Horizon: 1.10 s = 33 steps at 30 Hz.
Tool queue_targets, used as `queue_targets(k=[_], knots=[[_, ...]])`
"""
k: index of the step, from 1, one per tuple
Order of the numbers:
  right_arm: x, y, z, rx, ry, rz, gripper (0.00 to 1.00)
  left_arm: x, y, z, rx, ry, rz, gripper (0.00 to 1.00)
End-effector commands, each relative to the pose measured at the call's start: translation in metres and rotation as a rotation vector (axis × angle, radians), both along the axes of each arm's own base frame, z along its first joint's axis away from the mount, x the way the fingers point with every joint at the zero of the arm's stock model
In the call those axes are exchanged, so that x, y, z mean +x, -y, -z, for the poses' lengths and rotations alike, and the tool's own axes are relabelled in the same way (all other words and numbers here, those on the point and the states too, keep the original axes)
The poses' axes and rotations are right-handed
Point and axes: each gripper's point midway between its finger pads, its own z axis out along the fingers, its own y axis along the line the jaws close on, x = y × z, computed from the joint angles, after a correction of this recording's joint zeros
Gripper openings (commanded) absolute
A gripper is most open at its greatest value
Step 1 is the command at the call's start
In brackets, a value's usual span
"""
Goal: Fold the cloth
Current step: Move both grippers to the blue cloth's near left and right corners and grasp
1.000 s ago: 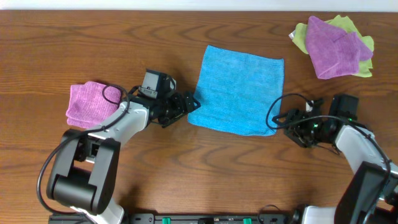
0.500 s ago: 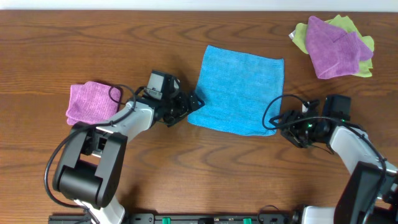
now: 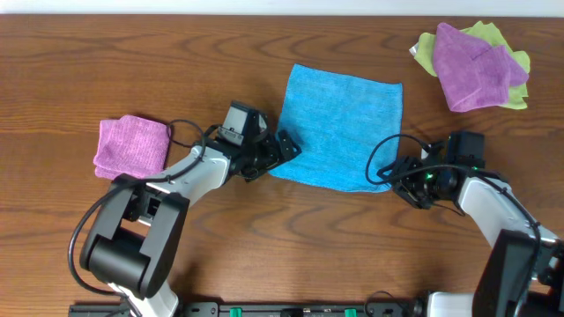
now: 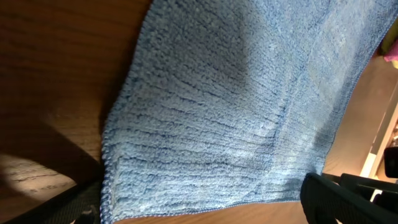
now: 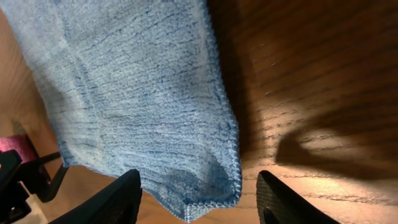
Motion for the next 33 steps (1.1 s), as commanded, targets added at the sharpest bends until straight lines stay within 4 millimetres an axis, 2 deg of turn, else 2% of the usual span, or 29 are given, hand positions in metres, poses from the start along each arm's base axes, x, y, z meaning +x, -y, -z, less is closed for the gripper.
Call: queue_targets(k=[1, 7, 21, 28, 30, 33], knots=[[-0.004, -0.001, 0.006, -0.012, -0.025, 0.006, 0.59, 0.001, 0.002, 0.008, 0.046, 0.008, -0.003, 0.94], [-0.006, 0.001, 0.008, -0.032, -0.033, 0.011, 0.59, -0.002, 0.004, 0.010, 0.079, 0.021, 0.000, 0.91], [-0.021, -0.001, 0.031, -0.014, -0.052, 0.073, 0.54, -0.004, -0.004, 0.018, 0.132, 0.019, -0.014, 0.78], [-0.021, -0.001, 0.031, -0.012, -0.054, 0.079, 0.45, -0.008, -0.006, 0.031, 0.151, -0.006, -0.011, 0.61], [-0.021, -0.001, 0.031, -0.012, -0.054, 0.079, 0.41, -0.011, -0.005, 0.037, 0.149, -0.024, -0.004, 0.53], [-0.021, -0.001, 0.031, -0.012, -0.054, 0.079, 0.34, -0.012, -0.005, 0.041, 0.150, -0.033, -0.002, 0.46]])
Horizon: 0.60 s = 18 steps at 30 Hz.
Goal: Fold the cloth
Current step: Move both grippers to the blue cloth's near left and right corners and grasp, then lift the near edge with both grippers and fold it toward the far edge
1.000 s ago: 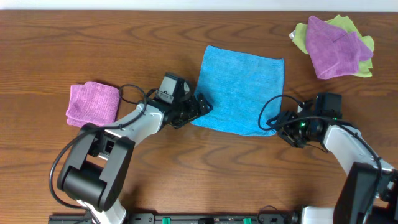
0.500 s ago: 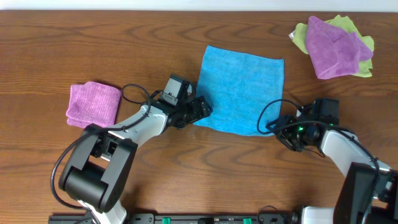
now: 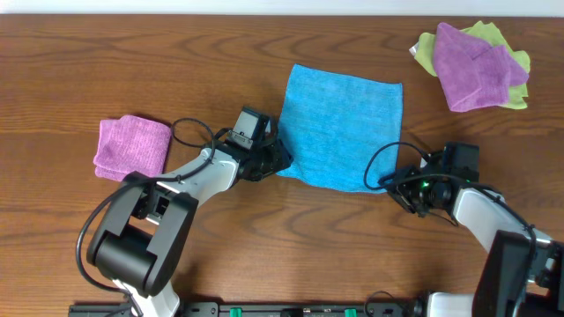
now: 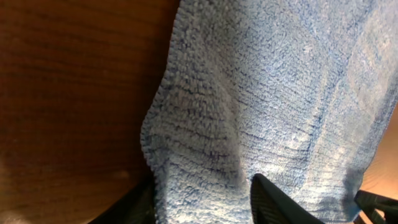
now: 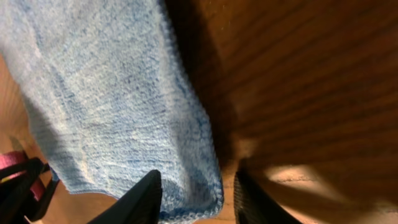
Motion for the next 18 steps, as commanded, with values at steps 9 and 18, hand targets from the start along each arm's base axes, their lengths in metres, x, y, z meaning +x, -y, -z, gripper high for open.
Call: queue_targets(k=[9, 18], knots=[[-0.0039, 0.0011, 0.0093, -0.023, -0.016, 0.006, 0.01, -0.0089, -0.0032, 0.0221, 0.043, -0.029, 0.038, 0.06], [-0.0029, -0.0026, 0.0069, 0.001, -0.007, -0.002, 0.01, -0.0166, -0.0006, 0.0211, 0.025, -0.039, 0.100, 0.06]])
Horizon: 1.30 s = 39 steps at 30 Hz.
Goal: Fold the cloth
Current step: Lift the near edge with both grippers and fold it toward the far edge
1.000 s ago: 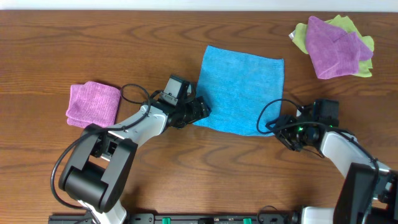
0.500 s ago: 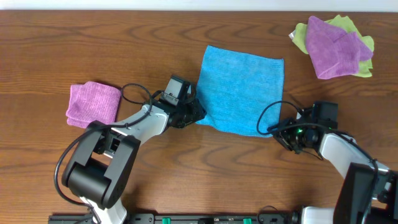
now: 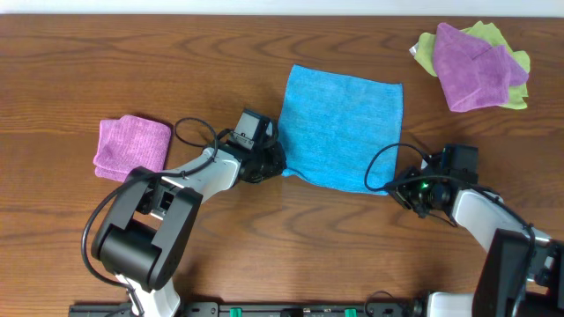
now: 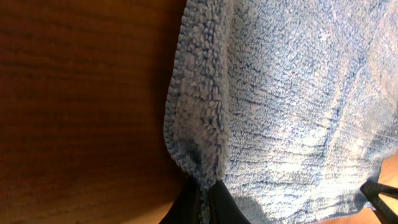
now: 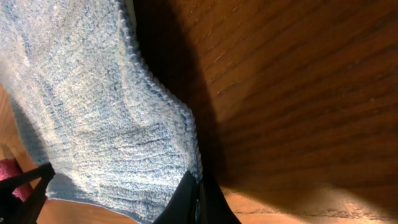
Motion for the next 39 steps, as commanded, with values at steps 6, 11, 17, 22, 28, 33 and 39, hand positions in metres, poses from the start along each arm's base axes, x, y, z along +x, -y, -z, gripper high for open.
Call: queue_targets(k=[6, 11, 17, 22, 28, 33, 39], knots=[[-0.023, -0.011, 0.005, 0.038, -0.086, -0.031, 0.01, -0.031, -0.005, 0.016, 0.021, -0.108, 0.092, 0.06], [-0.035, -0.011, 0.001, 0.023, -0.107, -0.067, 0.01, -0.046, -0.006, 0.016, 0.010, -0.165, 0.128, 0.06], [-0.048, -0.005, -0.009, -0.036, -0.117, -0.081, 0.01, -0.065, -0.016, 0.007, 0.046, -0.197, 0.185, 0.06], [-0.060, -0.007, -0.018, -0.037, -0.133, -0.098, 0.01, -0.074, -0.019, -0.010, 0.051, -0.199, 0.201, 0.06], [-0.080, -0.010, -0.021, -0.031, -0.188, -0.127, 0.01, -0.084, -0.025, -0.028, 0.055, -0.210, 0.201, 0.06], [-0.085, -0.011, -0.029, -0.040, -0.177, -0.133, 0.01, -0.092, -0.028, -0.042, 0.054, -0.212, 0.199, 0.06], [-0.072, -0.009, -0.042, -0.046, -0.096, -0.105, 0.01, -0.088, -0.026, -0.049, 0.039, -0.198, 0.173, 0.06]])
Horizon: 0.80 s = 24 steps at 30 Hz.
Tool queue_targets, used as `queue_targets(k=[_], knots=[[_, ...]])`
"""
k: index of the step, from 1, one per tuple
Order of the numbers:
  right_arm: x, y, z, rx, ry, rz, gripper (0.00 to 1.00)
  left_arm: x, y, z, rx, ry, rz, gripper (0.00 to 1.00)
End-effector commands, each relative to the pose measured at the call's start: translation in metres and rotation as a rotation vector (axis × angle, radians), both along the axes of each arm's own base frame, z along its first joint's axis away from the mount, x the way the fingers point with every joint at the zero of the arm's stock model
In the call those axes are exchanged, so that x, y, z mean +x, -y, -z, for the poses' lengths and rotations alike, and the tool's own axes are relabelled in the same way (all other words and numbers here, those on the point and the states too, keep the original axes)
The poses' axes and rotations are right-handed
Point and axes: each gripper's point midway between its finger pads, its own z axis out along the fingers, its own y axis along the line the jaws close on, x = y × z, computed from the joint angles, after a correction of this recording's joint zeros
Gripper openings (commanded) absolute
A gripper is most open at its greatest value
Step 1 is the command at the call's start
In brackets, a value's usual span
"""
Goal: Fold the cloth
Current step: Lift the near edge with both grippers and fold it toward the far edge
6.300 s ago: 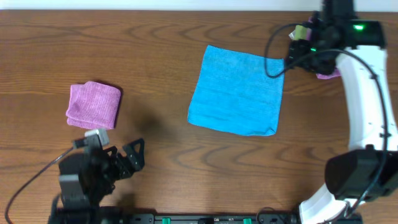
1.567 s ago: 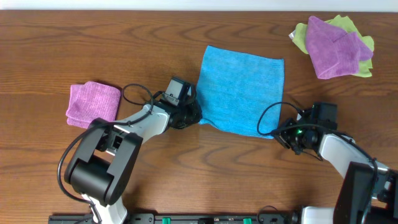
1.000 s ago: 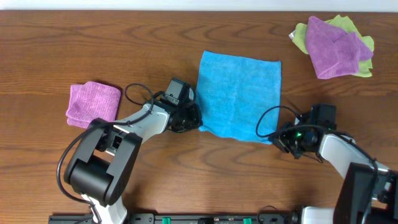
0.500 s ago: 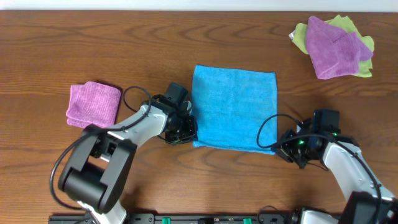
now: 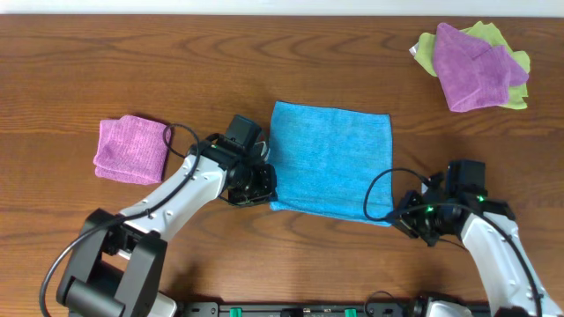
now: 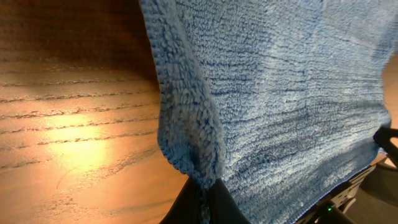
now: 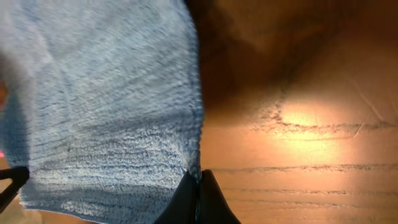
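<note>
The blue cloth [image 5: 330, 158] lies spread at the table's middle, its near edge raised off the wood. My left gripper [image 5: 264, 198] is shut on the cloth's near left corner [image 6: 193, 155]. My right gripper [image 5: 394, 220] is shut on the near right corner [image 7: 196, 163]. In both wrist views the cloth [image 6: 286, 93] hangs away from the pinched corner [image 7: 106, 106].
A folded pink cloth [image 5: 132, 148] lies at the left. At the far right corner sits a pile of purple cloth [image 5: 476, 57] on a yellow-green cloth [image 5: 425, 53]. Black cables loop beside each wrist.
Both grippers, still shut on the near corners, have moved toward the table's front edge and up. The whole cloth has shifted nearer and slightly left.
Both grippers stood open at the cloth's near corners. Then each had its fingers around a corner. Then both were shut on the corners with the cloth flat. Now the near edge is raised and the cloth is drawn toward the front.
</note>
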Motion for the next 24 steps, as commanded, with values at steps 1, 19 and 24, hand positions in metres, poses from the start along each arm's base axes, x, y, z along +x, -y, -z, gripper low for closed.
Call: queue_targets(k=[1, 19, 24], knots=[[0.008, 0.000, -0.006, -0.012, 0.057, -0.003, 0.01, 0.001, -0.002, -0.001, 0.006, 0.011, -0.018, 0.06], [0.077, 0.014, -0.042, -0.039, 0.327, 0.084, 0.01, 0.069, 0.000, -0.026, -0.111, 0.211, -0.147, 0.06], [0.090, 0.017, -0.040, -0.046, 0.358, 0.097, 0.01, 0.095, -0.011, -0.032, -0.129, 0.287, -0.197, 0.06]])
